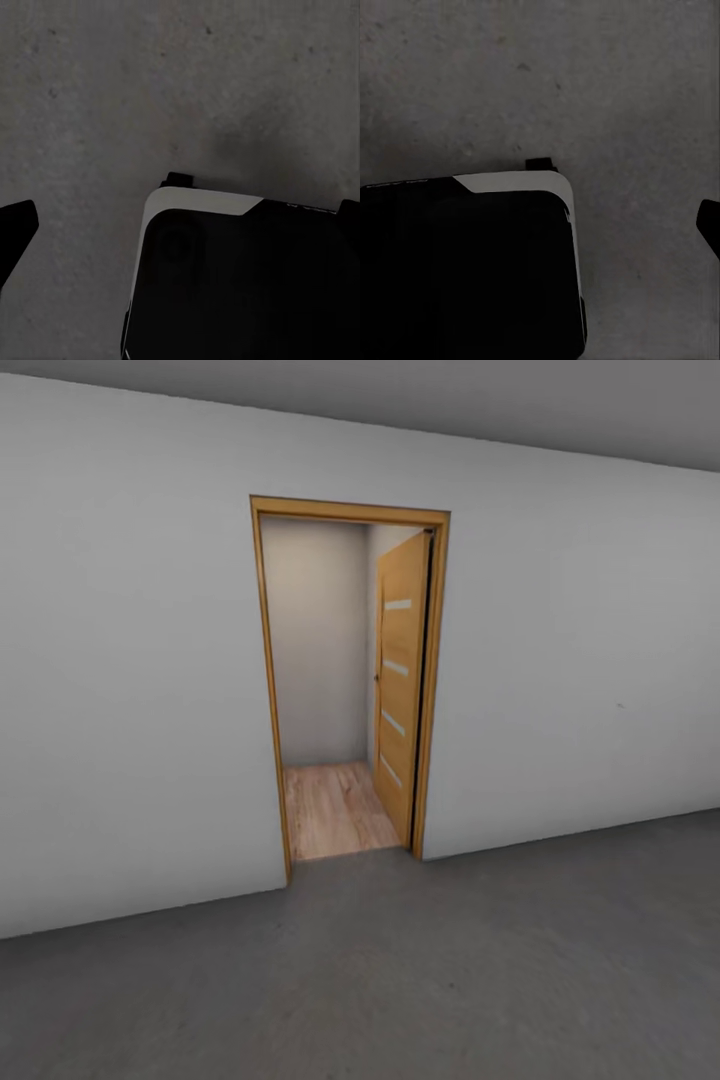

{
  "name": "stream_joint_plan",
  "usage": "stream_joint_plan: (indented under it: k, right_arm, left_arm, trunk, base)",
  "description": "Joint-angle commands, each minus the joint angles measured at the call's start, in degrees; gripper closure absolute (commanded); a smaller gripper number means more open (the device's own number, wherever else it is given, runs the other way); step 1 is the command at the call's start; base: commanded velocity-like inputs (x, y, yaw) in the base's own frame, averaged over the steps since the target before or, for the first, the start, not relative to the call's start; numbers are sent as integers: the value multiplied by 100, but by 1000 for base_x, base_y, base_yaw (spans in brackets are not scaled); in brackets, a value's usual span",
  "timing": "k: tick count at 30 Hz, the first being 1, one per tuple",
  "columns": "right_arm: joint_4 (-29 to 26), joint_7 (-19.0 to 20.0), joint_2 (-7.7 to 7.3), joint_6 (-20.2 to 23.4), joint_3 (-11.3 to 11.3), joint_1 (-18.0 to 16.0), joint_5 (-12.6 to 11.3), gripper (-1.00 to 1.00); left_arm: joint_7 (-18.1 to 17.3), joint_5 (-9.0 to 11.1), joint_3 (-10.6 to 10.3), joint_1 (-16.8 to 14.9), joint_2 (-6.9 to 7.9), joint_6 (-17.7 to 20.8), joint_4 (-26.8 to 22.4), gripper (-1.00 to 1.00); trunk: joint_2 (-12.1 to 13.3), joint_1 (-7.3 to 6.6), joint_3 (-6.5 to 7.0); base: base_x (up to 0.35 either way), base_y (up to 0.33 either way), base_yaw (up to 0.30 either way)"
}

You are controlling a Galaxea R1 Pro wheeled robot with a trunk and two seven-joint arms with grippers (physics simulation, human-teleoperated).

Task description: Move the two storage containers from the living room to the garage. In the garage, place one container on the floor and stack the other container on top of it (either order is fine).

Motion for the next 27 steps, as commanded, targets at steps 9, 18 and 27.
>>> stream_joint_plan:
  k: [9, 18, 27]
  right_arm:
    - [18, -10, 3, -38, 50, -6, -57, -100]
    - [18, -17, 3, -48, 48, -6, -57, -100]
    - [18, -18, 3, -32, 42, -6, -66, -100]
  left_arm:
    - [12, 47, -19, 0, 0, -19, 6, -100]
    - [12, 54, -18, -1, 13, -26, 6, -100]
    - [12, 54, -19, -3, 18, -35, 6, -100]
  trunk:
    - [-3, 5, -2]
    - [-3, 5, -2]
    - [-3, 5, -2]
  base:
    - [319, -60, 0]
    - [319, -108, 0]
    - [314, -161, 0]
